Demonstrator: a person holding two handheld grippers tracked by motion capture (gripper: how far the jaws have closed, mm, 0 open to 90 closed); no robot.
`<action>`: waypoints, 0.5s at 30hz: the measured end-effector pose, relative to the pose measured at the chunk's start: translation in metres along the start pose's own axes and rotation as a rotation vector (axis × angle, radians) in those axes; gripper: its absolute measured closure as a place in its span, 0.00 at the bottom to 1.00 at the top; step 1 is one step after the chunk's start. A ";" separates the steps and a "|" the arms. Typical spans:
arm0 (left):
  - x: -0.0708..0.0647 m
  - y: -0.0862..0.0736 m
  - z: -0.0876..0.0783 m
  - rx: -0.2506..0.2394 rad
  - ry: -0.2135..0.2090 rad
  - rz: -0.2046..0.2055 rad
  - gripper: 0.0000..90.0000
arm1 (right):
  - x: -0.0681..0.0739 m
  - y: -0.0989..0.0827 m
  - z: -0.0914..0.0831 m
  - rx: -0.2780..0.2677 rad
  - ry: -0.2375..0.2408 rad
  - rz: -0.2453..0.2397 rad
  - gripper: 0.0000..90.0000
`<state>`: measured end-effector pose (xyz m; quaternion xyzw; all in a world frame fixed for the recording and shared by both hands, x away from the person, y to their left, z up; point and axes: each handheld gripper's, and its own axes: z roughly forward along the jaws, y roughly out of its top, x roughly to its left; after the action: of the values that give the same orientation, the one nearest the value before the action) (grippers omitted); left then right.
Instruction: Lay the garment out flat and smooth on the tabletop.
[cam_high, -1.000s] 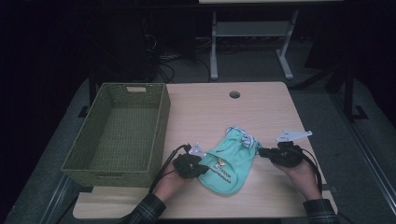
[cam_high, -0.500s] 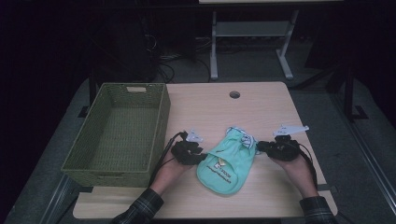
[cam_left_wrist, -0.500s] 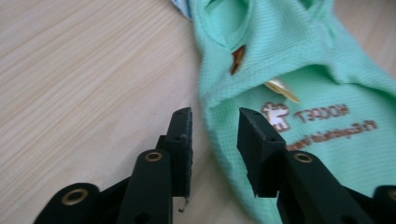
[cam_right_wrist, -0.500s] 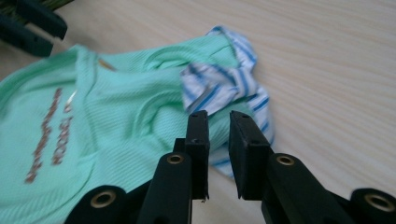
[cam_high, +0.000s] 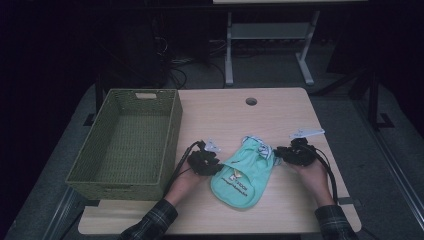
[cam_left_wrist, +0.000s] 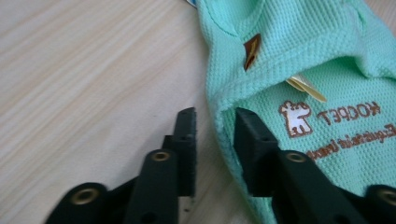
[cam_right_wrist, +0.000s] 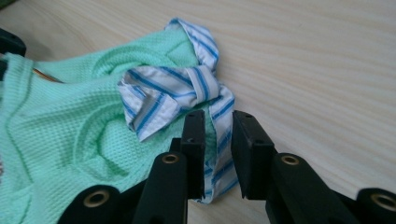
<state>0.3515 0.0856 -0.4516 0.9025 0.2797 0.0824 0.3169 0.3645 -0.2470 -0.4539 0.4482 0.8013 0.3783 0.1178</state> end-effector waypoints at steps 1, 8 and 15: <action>0.000 0.000 0.001 0.002 -0.003 -0.001 0.84 | 0.000 -0.001 0.002 0.012 0.001 0.007 0.81; 0.000 0.000 0.000 0.003 -0.003 -0.006 0.96 | 0.002 -0.003 0.012 0.052 -0.007 -0.018 0.82; 0.003 -0.002 -0.010 -0.023 0.038 -0.015 0.97 | 0.004 -0.003 0.008 0.047 -0.042 -0.076 0.98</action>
<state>0.3498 0.0937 -0.4453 0.8951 0.2913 0.1003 0.3224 0.3644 -0.2406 -0.4603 0.4278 0.8238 0.3451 0.1386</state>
